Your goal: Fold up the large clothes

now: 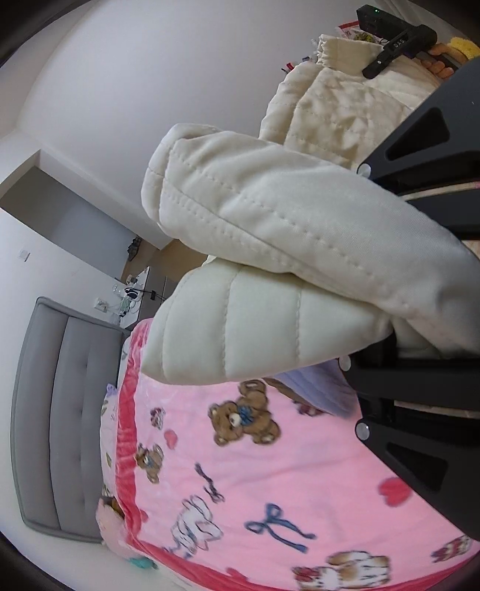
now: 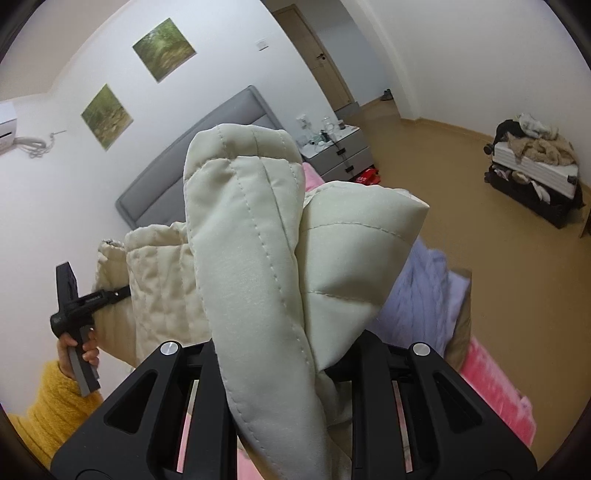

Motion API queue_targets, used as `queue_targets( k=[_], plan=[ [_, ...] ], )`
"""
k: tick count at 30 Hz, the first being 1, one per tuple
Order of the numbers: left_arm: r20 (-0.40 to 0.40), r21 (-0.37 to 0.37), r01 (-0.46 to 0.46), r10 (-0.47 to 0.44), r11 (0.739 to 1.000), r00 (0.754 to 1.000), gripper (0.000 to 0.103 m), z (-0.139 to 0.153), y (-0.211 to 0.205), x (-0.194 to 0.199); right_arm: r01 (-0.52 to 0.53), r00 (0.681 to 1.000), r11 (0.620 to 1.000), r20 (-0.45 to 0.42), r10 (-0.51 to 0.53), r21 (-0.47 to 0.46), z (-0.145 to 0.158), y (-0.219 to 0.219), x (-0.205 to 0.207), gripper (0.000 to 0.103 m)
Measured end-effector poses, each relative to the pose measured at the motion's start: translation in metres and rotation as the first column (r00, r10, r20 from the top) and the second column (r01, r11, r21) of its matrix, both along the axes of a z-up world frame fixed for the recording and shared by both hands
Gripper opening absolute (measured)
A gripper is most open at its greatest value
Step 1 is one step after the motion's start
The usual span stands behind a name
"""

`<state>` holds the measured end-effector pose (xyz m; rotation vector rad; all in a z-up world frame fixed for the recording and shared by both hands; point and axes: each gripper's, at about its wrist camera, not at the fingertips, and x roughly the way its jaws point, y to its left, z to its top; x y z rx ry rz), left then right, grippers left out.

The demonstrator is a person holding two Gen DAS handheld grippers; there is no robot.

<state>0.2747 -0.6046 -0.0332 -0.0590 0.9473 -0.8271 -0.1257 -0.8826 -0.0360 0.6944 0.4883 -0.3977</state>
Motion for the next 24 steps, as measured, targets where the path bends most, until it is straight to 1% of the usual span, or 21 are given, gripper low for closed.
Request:
queue_targets(
  k=[1,4,8,11,14,15,16,17,18,19,20,21,22,24],
  plan=[
    [0.0,0.005,0.002,-0.002,1.0,1.0,0.019,-0.002,-0.009,0.007,0.01,1.0,1.0,0.006,-0.01,0.026,-0.006,-0.012,0.007,0.017],
    [-0.035,0.02,0.009,-0.009,1.0,0.999,0.019,-0.015,-0.043,0.033,0.038,0.999,0.998,-0.011,-0.037,0.055,-0.022,-0.035,0.021,0.017],
    [-0.052,0.094,0.037,-0.033,0.995,0.998,0.019,-0.048,-0.088,0.061,0.086,0.995,0.99,-0.052,-0.081,0.113,-0.058,-0.068,0.035,0.017],
    [-0.063,0.128,0.03,-0.022,0.991,0.998,0.019,-0.069,-0.109,0.079,0.112,0.993,0.98,-0.059,-0.103,0.167,-0.086,-0.087,0.04,0.018],
    [-0.08,0.164,0.03,-0.017,0.986,0.997,0.023,-0.093,-0.121,0.095,0.131,0.99,0.97,-0.087,-0.115,0.205,-0.114,-0.098,0.047,0.024],
    [-0.087,0.176,0.03,-0.015,0.984,0.996,0.028,-0.1,-0.125,0.1,0.141,0.987,0.966,-0.104,-0.12,0.217,-0.124,-0.102,0.051,0.028],
    [-0.09,0.187,0.031,-0.014,0.982,0.996,0.031,-0.109,-0.128,0.104,0.147,0.986,0.963,-0.114,-0.124,0.224,-0.129,-0.104,0.053,0.03],
    [-0.083,0.205,0.032,-0.015,0.978,0.996,0.044,-0.114,-0.132,0.108,0.155,0.982,0.964,-0.137,-0.127,0.218,-0.137,-0.106,0.058,0.034],
    [-0.061,0.237,0.035,-0.021,0.971,0.998,0.063,-0.119,-0.137,0.111,0.167,0.978,0.965,-0.157,-0.136,0.202,-0.142,-0.107,0.061,0.04],
    [-0.036,0.267,0.035,-0.027,0.963,0.999,0.072,-0.122,-0.139,0.114,0.183,0.971,0.967,-0.185,-0.15,0.176,-0.147,-0.11,0.064,0.044],
    [-0.02,0.28,0.043,-0.039,0.959,0.999,0.082,-0.122,-0.141,0.115,0.195,0.966,0.966,-0.201,-0.16,0.169,-0.149,-0.111,0.065,0.053],
    [-0.019,0.285,0.062,-0.059,0.957,0.998,0.086,-0.12,-0.141,0.118,0.215,0.959,0.962,-0.22,-0.177,0.165,-0.151,-0.113,0.064,0.066],
    [-0.03,0.291,0.078,-0.072,0.954,0.997,0.086,-0.118,-0.141,0.123,0.241,0.951,0.957,-0.237,-0.2,0.16,-0.15,-0.114,0.062,0.071],
    [-0.043,0.302,0.101,-0.092,0.948,0.995,0.088,-0.11,-0.138,0.133,0.289,0.944,0.945,-0.213,-0.253,0.156,-0.143,-0.118,0.048,0.076]
  ],
)
